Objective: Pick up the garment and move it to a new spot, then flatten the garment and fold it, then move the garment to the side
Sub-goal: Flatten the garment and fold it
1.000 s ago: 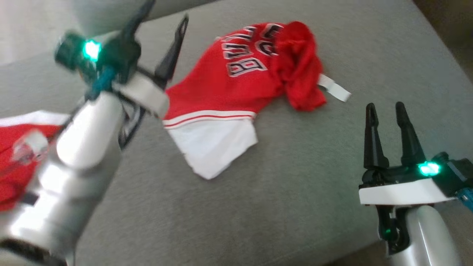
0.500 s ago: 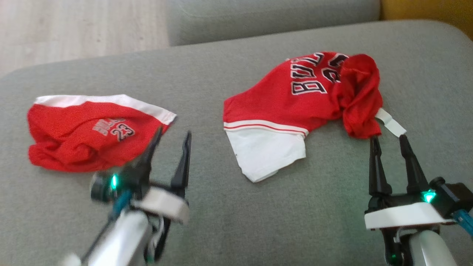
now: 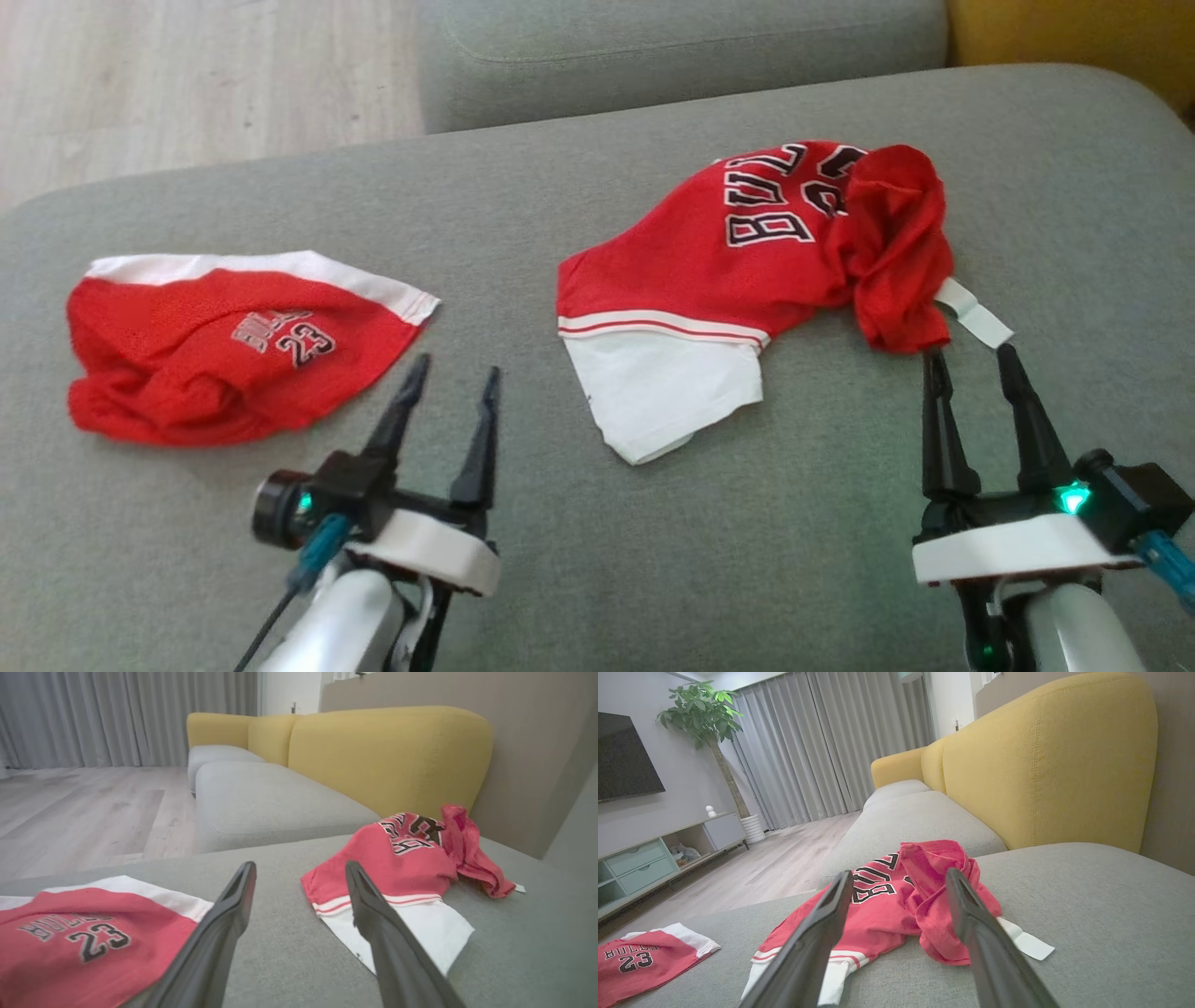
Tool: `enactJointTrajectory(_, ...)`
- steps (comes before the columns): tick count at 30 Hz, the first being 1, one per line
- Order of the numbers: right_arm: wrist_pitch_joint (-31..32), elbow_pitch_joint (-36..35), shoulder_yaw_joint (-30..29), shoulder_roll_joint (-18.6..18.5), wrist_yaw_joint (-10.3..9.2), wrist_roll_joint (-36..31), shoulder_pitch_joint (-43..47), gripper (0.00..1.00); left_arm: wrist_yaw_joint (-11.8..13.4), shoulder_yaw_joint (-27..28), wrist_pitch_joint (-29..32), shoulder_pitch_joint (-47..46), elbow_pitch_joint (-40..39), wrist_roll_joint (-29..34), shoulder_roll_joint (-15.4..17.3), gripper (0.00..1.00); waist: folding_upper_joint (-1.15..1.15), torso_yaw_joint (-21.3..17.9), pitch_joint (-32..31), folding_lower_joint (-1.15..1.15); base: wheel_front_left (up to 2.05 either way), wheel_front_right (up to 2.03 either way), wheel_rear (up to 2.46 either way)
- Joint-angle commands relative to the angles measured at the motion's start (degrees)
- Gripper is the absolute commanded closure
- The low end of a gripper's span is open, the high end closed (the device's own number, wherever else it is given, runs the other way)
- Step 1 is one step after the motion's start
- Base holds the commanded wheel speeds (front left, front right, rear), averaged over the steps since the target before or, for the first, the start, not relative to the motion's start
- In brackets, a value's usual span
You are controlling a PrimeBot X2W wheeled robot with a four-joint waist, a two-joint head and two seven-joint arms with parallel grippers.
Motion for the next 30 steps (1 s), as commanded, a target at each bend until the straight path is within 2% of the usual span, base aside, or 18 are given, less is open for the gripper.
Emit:
enactJointTrajectory(1,-0.62,-1.91,1.75,-0.41,-0.04,-0.15,-1.92,0.0,-0.74,0.99,0.67,-3.77,-0.59,0.5,-0.09,0.0,0.0,-0.79,0.36,0.0,0.0,0.0,0.0)
enactJointTrajectory(4,-0.62,-1.96,1.94,-0.41,-0.04,-0.05,-2.05,0.0,-1.54,-0.06,2.27,-4.58,0.65,0.14,-0.96,0.0,0.0,-1.44,0.72,0.0,0.0,0.0,0.0)
enactJointTrajectory(12,-0.62,-2.43,2.55,-0.41,-0.04,0.36,-2.56,0.0,-3.11,-3.03,11.14,-7.01,7.1,-1.87,-3.57,0.0,0.0,-3.83,2.61,0.0,0.0,0.0,0.0)
enactJointTrajectory(20,-0.62,-2.61,3.76,-0.41,-0.04,0.65,-3.64,0.0,-4.67,-4.18,14.24,-9.14,11.34,-3.24,-4.72,0.0,0.0,-7.06,4.88,0.0,0.0,0.0,0.0)
enactJointTrajectory(30,-0.62,-3.71,5.16,-0.41,-0.04,1.38,-4.88,0.0,-3.93,-5.48,19.61,-12.64,17.25,-3.56,-5.79,0.0,0.0,-11.57,7.71,0.0,0.0,0.0,0.0)
